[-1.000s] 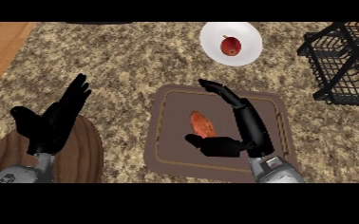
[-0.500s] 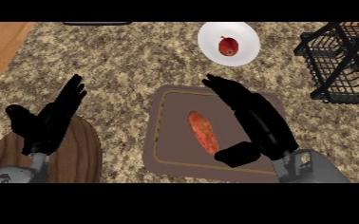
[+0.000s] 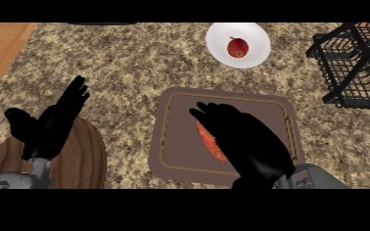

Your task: Pick the sweet potato from the tray and place it in the tiered basket

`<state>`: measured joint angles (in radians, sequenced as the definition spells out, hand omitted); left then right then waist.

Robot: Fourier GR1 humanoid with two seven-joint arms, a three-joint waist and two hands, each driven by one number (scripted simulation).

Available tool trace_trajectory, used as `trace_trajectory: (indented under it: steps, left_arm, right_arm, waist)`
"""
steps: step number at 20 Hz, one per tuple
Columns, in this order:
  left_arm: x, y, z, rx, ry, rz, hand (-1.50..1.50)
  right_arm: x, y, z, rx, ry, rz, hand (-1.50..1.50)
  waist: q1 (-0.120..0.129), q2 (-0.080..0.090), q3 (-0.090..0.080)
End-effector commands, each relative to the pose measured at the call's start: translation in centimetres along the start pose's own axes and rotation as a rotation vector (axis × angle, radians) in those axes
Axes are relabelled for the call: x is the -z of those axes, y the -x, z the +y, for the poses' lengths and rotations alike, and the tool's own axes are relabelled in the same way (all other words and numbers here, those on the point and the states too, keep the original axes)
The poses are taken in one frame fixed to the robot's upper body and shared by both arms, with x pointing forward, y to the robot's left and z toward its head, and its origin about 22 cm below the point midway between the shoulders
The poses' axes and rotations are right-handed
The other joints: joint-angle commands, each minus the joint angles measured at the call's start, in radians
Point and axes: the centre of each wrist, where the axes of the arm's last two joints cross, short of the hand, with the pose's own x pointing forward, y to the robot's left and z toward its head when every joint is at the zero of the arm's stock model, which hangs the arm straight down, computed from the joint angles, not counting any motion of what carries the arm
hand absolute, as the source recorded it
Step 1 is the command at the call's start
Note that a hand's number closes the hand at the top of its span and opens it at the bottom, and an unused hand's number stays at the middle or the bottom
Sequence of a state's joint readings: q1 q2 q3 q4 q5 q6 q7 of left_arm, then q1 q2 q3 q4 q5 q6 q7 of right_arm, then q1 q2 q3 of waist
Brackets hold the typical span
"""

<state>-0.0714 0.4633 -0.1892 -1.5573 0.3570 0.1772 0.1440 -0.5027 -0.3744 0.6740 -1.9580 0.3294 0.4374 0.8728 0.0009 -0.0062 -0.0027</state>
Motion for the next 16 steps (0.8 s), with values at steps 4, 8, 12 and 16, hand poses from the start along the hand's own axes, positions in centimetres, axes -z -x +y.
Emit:
trace_trajectory:
  steps: [4,8,12,16]
  left_arm:
    - [-0.3,-1.5,0.2,0.006,-0.010,-0.014,0.00]
    - [0.0,0.5,-0.1,-0.014,0.007,-0.009,0.00]
    - [1.6,-0.3,1.1,-0.015,-0.008,0.002,0.00]
    - [-1.2,-0.7,0.5,0.003,0.011,-0.001,0.00]
  right_arm:
    - [2.6,-3.1,2.7,-0.013,0.007,0.110,-1.50]
    - [3.2,-1.9,4.5,-0.026,-0.006,0.176,-1.50]
    - [3.3,-1.7,5.8,-0.026,-0.001,0.207,-1.50]
    - [4.1,0.7,7.0,-0.055,-0.001,0.194,-1.50]
  waist:
    - [0.006,0.005,0.003]
    - [0.002,0.006,0.002]
    - [-0.003,0.006,0.003]
    - [0.003,0.005,0.003]
